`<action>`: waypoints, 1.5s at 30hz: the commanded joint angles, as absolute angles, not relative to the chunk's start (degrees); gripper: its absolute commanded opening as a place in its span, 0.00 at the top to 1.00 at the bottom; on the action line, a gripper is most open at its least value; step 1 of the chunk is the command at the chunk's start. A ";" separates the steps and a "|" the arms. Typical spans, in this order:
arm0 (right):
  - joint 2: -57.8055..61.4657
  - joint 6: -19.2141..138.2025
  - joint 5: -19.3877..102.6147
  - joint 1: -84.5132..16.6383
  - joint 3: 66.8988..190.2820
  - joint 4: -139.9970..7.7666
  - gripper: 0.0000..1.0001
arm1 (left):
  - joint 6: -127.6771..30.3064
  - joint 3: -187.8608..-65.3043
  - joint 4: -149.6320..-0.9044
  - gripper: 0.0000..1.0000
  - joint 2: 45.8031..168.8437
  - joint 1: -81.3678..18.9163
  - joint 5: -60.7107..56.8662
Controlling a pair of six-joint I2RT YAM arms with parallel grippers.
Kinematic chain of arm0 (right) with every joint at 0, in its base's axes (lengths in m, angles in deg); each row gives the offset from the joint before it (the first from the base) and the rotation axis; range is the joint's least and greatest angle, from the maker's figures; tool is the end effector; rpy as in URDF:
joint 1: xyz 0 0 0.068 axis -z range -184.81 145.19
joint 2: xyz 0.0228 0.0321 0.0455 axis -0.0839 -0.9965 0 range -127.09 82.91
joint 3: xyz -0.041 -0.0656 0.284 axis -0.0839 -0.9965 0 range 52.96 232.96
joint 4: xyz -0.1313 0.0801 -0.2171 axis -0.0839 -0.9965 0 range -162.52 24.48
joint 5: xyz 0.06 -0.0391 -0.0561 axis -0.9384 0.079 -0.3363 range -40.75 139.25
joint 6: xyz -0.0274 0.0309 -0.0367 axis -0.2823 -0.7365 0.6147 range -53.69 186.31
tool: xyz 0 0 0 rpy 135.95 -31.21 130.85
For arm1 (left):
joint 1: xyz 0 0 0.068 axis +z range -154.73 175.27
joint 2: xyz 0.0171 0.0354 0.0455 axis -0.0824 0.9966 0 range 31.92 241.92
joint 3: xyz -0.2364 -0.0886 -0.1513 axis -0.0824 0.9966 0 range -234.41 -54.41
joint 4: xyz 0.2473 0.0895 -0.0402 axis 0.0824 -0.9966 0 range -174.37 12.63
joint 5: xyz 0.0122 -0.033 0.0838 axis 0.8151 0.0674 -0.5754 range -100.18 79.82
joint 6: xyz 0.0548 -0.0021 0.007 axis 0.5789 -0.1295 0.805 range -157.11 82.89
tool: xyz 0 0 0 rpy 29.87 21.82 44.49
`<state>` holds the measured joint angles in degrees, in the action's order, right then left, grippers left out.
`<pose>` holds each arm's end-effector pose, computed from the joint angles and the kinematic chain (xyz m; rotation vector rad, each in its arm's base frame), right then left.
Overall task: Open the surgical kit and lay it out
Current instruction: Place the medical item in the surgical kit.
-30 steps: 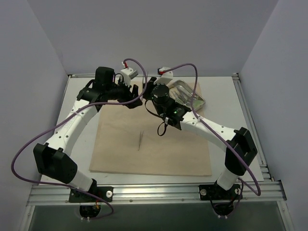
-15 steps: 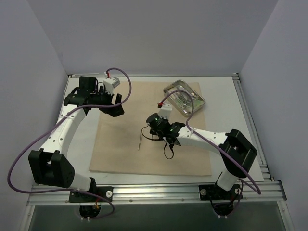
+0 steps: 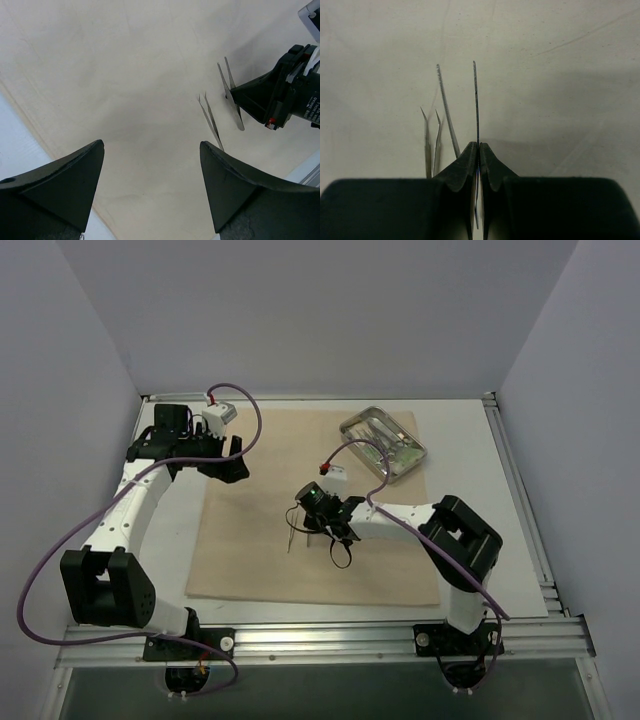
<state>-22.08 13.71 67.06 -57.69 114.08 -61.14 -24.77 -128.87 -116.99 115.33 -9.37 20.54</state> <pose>0.2509 0.3125 0.1902 0.1641 2.2965 0.6443 0.3111 -0.0445 0.3384 0.5830 2.2674 -0.5791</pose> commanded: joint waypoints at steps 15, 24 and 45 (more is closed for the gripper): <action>-23.87 6.10 66.57 -57.37 112.55 -60.33 0.91 | -24.45 -129.38 -114.46 0.14 116.99 -8.59 24.45; -23.00 7.86 68.68 -57.89 114.57 -63.06 0.89 | -24.54 -130.00 -114.73 0.14 118.58 -8.51 25.41; -10.27 15.31 73.68 -57.55 116.93 -62.44 0.67 | -24.10 -131.32 -115.96 0.14 119.63 -8.51 25.15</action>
